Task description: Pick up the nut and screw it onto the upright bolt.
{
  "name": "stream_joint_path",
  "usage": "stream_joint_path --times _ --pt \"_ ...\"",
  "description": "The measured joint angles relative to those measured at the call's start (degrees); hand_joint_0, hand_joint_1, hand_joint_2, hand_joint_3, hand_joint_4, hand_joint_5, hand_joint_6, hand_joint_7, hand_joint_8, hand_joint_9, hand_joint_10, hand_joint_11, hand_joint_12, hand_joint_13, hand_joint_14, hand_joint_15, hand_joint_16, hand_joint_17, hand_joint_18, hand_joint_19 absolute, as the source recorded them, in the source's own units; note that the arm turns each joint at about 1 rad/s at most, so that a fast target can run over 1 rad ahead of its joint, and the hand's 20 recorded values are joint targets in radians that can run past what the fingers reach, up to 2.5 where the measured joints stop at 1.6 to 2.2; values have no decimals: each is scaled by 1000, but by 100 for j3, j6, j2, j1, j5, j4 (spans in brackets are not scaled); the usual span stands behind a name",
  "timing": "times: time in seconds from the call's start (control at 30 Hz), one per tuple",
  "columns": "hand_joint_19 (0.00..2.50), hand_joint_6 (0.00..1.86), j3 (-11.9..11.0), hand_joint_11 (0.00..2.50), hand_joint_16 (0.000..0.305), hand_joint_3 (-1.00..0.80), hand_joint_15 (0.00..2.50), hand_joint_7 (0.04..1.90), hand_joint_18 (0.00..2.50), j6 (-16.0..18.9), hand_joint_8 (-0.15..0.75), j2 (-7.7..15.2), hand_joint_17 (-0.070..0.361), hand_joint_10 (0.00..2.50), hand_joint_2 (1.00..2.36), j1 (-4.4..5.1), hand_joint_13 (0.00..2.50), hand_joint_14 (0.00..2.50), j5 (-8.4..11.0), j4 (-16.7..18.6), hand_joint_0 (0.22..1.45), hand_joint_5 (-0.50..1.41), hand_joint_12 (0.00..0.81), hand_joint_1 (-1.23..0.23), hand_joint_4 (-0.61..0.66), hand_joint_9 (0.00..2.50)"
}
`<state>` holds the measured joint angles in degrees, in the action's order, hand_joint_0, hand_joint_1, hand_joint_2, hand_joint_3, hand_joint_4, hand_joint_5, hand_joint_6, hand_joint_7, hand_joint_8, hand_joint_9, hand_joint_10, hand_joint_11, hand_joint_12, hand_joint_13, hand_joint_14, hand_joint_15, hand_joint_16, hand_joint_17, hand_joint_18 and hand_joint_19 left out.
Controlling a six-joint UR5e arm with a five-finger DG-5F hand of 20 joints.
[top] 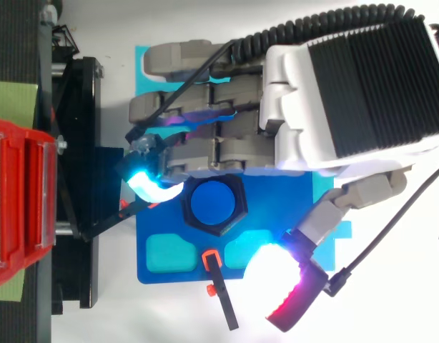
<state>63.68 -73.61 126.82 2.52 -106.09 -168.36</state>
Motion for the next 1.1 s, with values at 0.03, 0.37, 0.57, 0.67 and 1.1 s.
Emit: stream_joint_path --times 0.03,0.37,0.57,0.67,1.1 --pt "0 502 -2 0 30 -500 0 658 0 -3 243 21 68 0 1000 1 217 0 -8 9 456 -108 292 -145 242 619" --pt "0 502 19 0 26 -500 0 723 0 18 262 147 59 0 1000 -7 257 0 -166 241 472 -90 266 -155 264 666" --pt "0 503 22 0 25 -500 0 755 0 14 269 148 55 0 1000 -1 279 0 -175 201 478 -81 260 -168 280 692" --pt "0 503 46 0 24 -500 0 787 0 9 272 151 54 0 1000 -11 284 0 -179 187 481 -74 256 -172 291 698" --pt "0 505 134 0 21 -500 0 1105 0 6 285 150 47 0 1000 -73 355 0 -287 123 497 -28 235 -193 294 773"
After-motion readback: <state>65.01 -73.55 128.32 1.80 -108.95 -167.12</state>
